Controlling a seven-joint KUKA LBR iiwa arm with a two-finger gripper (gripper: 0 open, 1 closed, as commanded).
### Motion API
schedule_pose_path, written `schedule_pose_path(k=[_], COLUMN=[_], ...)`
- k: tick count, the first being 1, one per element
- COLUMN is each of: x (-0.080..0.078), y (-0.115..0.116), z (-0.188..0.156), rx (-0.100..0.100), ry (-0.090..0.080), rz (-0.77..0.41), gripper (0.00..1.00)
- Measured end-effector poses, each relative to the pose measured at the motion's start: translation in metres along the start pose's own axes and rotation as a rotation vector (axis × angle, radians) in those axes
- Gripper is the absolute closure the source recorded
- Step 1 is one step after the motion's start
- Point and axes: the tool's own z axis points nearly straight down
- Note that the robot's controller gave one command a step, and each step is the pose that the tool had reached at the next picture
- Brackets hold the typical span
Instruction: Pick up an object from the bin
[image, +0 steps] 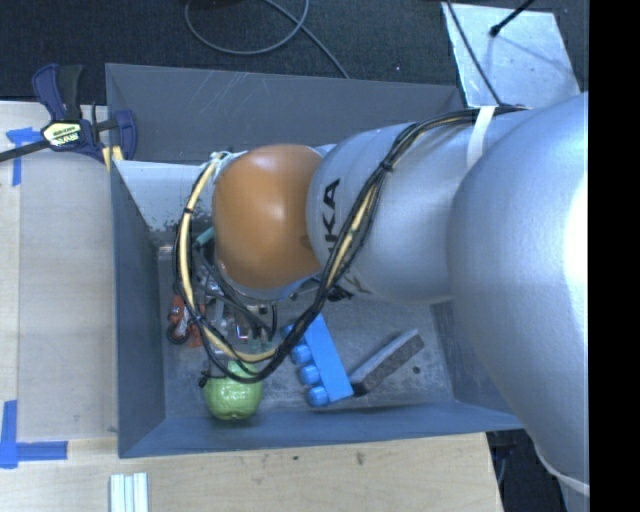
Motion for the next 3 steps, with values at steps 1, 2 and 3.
schedule_pose_path(k=[1, 2, 3], x=[-0.002, -0.029, -0.064], y=[-0.001, 0.000, -0.009], z=[-0.004, 0.024, 0.077], rx=[-0.003, -0.005, -0.008], ry=[-0.008, -0.016, -0.016], rz=[0.003, -0.104, -0.319], gripper=[0.00, 0.00, 0.00])
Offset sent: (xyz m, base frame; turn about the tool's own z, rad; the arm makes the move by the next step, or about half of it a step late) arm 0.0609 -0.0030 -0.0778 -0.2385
